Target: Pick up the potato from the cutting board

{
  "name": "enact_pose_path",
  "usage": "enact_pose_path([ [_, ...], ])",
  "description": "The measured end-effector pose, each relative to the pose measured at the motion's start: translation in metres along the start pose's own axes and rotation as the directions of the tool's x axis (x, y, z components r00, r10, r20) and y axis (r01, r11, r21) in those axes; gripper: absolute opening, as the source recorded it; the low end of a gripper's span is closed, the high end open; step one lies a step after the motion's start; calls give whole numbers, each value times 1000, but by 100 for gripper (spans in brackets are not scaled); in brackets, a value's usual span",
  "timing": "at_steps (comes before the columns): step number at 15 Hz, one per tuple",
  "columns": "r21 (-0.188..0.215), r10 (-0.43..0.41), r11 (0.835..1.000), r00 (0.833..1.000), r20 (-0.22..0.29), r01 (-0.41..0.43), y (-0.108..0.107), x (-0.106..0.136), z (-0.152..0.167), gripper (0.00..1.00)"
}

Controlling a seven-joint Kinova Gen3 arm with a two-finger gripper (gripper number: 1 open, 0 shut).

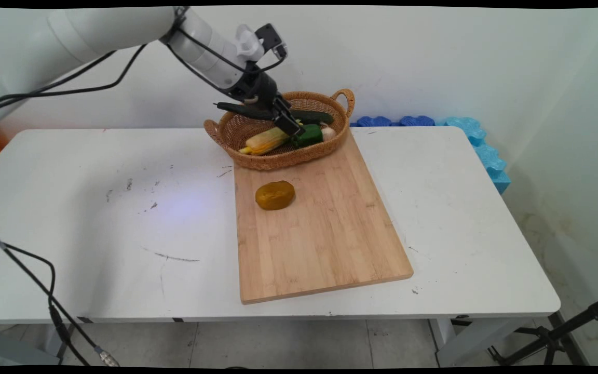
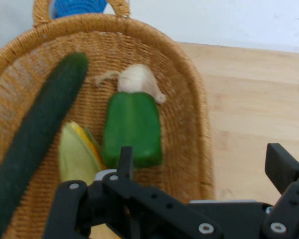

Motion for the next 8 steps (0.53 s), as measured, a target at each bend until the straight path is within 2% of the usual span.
enact_pose_path([
  [4, -16, -22, 1000, 1000, 13, 23, 17, -16, -13, 100],
  [8, -46, -22, 999, 998, 54, 25, 36, -47, -23, 100],
])
